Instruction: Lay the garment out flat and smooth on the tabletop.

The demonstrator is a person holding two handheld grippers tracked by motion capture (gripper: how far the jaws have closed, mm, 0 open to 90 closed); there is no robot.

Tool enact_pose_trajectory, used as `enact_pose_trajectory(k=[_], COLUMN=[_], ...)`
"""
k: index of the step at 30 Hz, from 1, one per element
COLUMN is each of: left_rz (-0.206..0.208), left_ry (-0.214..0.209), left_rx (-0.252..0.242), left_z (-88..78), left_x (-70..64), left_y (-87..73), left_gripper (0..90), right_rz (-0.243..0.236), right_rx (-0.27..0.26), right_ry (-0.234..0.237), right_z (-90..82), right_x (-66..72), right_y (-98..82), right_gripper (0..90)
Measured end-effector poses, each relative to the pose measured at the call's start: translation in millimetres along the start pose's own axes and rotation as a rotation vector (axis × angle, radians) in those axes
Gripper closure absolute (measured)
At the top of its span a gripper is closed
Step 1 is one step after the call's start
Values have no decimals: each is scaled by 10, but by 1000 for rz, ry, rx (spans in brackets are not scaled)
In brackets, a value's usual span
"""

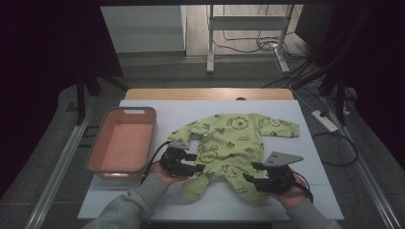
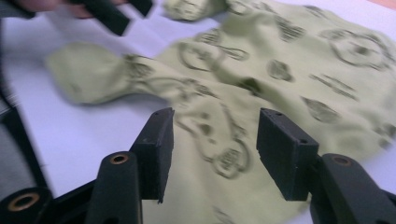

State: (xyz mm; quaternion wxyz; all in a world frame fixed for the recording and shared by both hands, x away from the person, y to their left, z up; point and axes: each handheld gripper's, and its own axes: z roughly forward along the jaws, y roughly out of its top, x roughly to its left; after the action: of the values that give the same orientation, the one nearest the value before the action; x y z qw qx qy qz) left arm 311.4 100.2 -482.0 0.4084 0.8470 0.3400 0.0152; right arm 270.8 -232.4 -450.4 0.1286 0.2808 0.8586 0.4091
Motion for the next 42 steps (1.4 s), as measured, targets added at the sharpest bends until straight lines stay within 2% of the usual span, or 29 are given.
enact_pose_trajectory(k=[5,8,9,10,14,17,21,27,30,33,35,38,42], left_rz=[-9,-12,-17,-18,-22,-29,-41,-50,-53,-54,-54,-50,-50], left_ry=[28,32,40,44,66,76,90,97,97,99,100,100,93], left_rx=[3,9,13,15,17,13,13,12,11,15,16,20,14], left_z=[-25,-15,-7,-6,-11,-25,-42,-55,-52,-50,-49,-54,-69], left_x=[29,45,69,83,121,139,165,186,190,200,203,207,202], left_y=[-29,-39,-45,-47,-56,-63,-75,-81,-82,-85,-87,-90,-98], left_gripper=[399,392,392,389,374,370,370,371,371,370,369,368,363], right_rz=[-46,-78,-78,-97,-135,-170,-190,-211,-252,-264,-277,-283,-272], right_rx=[33,70,70,88,104,122,142,191,214,214,209,194,173], right_ry=[83,119,119,154,220,236,269,269,225,177,152,158,199], right_z=[156,323,323,438,676,842,1017,1268,1359,1396,1404,1378,1237], right_x=[241,363,363,465,684,790,864,884,926,955,967,951,915], right_y=[98,136,136,171,251,293,302,259,239,242,241,247,289], right_gripper=[467,465,465,460,449,444,446,435,459,516,587,726,762])
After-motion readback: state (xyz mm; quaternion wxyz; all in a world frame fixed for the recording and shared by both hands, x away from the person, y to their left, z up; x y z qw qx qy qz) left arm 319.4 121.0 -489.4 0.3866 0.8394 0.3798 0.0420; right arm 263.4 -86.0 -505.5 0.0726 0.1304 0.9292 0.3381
